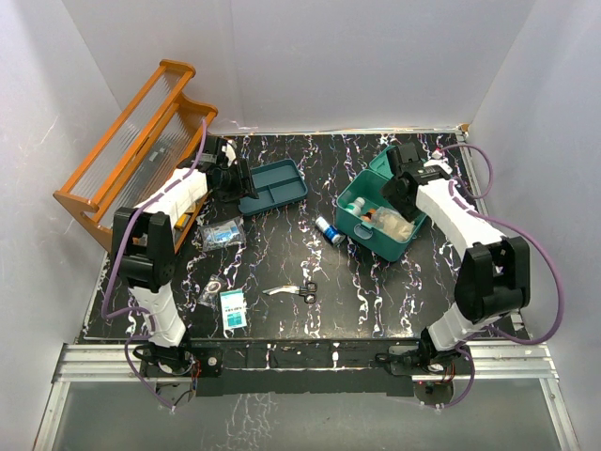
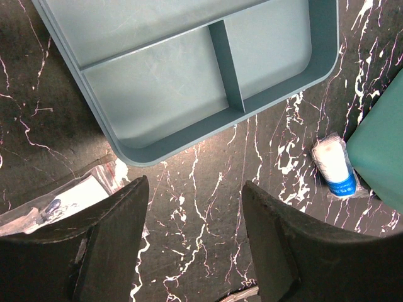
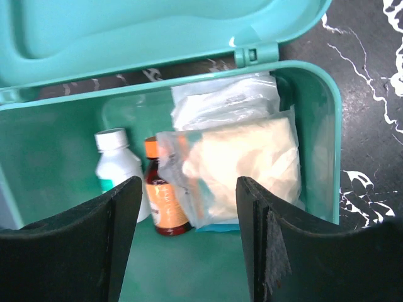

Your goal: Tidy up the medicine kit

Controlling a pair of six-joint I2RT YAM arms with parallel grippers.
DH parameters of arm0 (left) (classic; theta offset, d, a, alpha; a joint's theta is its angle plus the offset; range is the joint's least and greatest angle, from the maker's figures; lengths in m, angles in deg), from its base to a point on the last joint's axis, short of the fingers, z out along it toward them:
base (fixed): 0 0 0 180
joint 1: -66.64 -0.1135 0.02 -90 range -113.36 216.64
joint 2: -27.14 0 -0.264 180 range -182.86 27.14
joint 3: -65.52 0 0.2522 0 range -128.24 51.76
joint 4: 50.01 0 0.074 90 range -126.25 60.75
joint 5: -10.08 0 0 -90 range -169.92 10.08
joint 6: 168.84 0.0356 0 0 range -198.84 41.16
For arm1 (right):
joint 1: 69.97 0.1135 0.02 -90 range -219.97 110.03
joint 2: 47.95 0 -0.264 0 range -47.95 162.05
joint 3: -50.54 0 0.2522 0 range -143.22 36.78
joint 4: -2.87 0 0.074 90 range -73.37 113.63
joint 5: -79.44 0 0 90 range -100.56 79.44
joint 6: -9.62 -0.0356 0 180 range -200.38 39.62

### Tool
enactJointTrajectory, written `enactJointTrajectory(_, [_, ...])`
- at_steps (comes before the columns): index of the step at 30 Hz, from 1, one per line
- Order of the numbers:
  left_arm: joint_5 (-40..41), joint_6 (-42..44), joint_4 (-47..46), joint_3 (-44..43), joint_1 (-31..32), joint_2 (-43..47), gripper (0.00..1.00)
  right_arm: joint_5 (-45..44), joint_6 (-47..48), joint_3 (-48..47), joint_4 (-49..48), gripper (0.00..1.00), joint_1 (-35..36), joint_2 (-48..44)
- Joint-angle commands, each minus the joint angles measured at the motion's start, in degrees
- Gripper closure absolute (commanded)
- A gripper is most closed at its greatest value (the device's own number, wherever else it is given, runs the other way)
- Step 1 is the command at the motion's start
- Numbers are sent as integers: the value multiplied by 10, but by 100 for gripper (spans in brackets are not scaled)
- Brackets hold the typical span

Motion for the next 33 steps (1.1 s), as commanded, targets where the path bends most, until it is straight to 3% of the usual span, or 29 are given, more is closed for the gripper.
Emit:
enactJointTrajectory(1, [42, -12, 16, 12, -7, 46, 39, -3, 61, -34, -26, 40, 1, -50])
enactJointTrajectory(11, [190, -63, 91, 18, -19, 47, 39, 53, 158, -25, -134, 42, 1, -82])
enactJointTrajectory(15, [231, -83, 129, 19, -23, 39, 43, 50, 184, -21, -153, 42, 1, -96])
enactJointTrajectory(23, [261, -107, 147, 71, -23, 49, 45, 140, 275, 0, -235, 43, 1, -128])
enactJointTrajectory(33, [270, -130, 133, 83, -23, 35, 38, 237, 271, 40, -288, 45, 2, -153])
